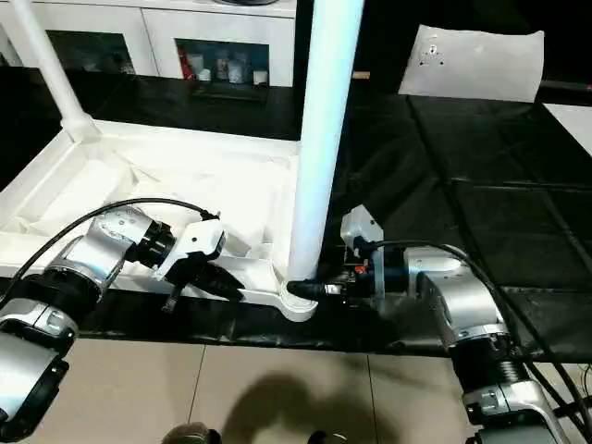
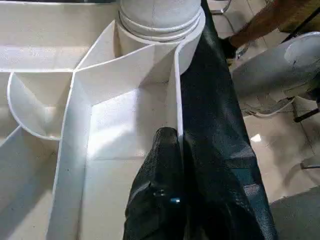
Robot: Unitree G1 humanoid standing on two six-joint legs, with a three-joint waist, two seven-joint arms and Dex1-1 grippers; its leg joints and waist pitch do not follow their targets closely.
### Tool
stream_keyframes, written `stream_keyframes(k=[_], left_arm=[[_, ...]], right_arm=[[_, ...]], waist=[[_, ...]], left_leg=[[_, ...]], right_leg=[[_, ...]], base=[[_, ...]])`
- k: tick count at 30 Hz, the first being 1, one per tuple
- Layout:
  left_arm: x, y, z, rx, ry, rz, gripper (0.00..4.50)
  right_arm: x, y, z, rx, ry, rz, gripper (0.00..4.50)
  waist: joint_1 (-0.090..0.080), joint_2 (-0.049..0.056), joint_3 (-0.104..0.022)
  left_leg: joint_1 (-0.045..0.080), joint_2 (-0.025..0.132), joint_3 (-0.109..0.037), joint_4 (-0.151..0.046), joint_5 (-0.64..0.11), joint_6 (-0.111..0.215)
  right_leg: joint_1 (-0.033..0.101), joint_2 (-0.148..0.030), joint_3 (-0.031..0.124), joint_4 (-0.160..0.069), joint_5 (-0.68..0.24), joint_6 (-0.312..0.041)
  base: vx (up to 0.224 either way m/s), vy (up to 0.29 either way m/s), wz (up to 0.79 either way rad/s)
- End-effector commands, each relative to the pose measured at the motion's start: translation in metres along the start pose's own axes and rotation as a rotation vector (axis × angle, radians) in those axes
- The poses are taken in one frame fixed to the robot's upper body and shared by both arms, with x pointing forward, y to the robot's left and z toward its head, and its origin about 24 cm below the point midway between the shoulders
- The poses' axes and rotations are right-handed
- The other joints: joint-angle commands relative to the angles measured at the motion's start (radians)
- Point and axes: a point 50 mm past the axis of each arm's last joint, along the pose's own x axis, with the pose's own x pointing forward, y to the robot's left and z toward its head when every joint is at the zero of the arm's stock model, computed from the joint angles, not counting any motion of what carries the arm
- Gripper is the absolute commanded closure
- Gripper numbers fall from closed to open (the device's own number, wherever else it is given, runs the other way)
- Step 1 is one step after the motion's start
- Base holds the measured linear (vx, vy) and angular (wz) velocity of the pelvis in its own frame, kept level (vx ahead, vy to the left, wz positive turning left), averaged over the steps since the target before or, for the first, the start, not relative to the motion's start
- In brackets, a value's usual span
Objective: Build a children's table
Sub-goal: Rotate leg to tighten
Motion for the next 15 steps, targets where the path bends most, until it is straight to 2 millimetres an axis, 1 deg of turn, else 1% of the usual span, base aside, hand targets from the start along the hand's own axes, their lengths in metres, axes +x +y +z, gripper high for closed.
stream_keyframes(k=[1,3,5,7,8,9,13,14,15], left_arm=[[0.0071,-0.0022,0.0095,0.066,0.006,-0.079,4.5],[0.0074,-0.0021,0.0093,0.066,0.007,-0.075,4.5],[0.0076,-0.002,0.0093,0.066,0.007,-0.073,4.5],[0.0085,-0.0016,0.0092,0.064,0.004,-0.065,4.5],[0.0085,-0.0015,0.0092,0.064,0.004,-0.065,4.5],[0.0087,-0.0015,0.0092,0.064,0.004,-0.063,4.5],[0.0114,0.0011,0.0105,0.053,-0.011,-0.027,4.5],[0.0125,0.0024,0.0108,0.044,-0.013,-0.011,4.5],[0.0132,0.0039,0.0112,0.036,-0.013,0.008,4.5]], right_arm=[[0.0004,-0.002,0.004,-0.016,0.001,0.018,1.73],[0.0014,-0.0015,0.0031,-0.012,0.004,0.03,1.92],[0.0019,-0.001,0.0028,-0.011,0.004,0.035,1.99],[0.0033,0.0001,0.0019,-0.012,0.005,0.045,2.21],[0.0034,0.0002,0.0019,-0.012,0.005,0.045,2.21],[0.0036,0.0004,0.0018,-0.012,0.005,0.047,2.36],[0.0063,0.0039,-0.0002,0.001,-0.011,0.057,2.45],[0.0073,0.0055,-0.001,0.009,-0.025,0.054,2.46],[0.0083,0.0066,-0.0019,0.017,-0.037,0.047,2.46]], waist=[[-0.01,0.001,-0.067],[-0.01,0.0,-0.067],[-0.01,0.001,-0.067],[-0.01,0.001,-0.067],[-0.01,0.001,-0.067],[-0.01,0.001,-0.067],[-0.009,0.001,-0.067],[-0.01,-0.005,-0.067],[-0.009,-0.002,-0.066]], left_leg=[[0.004,0.047,-0.007,-0.071,-0.145,0.07],[0.004,0.047,-0.007,-0.071,-0.145,0.07],[0.004,0.047,-0.007,-0.07,-0.144,0.07],[0.004,0.048,-0.007,-0.071,-0.142,0.071],[0.005,0.048,-0.007,-0.071,-0.142,0.071],[0.005,0.048,-0.007,-0.071,-0.143,0.07],[0.005,0.047,-0.007,-0.071,-0.147,0.069],[0.004,0.047,-0.006,-0.071,-0.145,0.071],[0.005,0.047,-0.007,-0.071,-0.144,0.071]], right_leg=[[0.067,-0.085,0.063,-0.068,-0.341,-0.154],[0.068,-0.085,0.063,-0.069,-0.345,-0.151],[0.067,-0.085,0.063,-0.069,-0.341,-0.152],[0.067,-0.084,0.063,-0.068,-0.335,-0.153],[0.067,-0.084,0.063,-0.068,-0.335,-0.153],[0.066,-0.084,0.063,-0.068,-0.336,-0.153],[0.067,-0.085,0.063,-0.07,-0.35,-0.148],[0.068,-0.084,0.063,-0.07,-0.35,-0.147],[0.067,-0.085,0.063,-0.07,-0.354,-0.145]], base=[[0.0,0.0,0.0],[0.0,0.0,0.0],[0.0,0.0,0.0],[0.0,0.0,0.0],[0.0,0.0,0.0],[0.0,0.0,0.0],[0.0,0.0,0.0],[0.0,0.0,0.0],[0.0,0.0,0.0]])
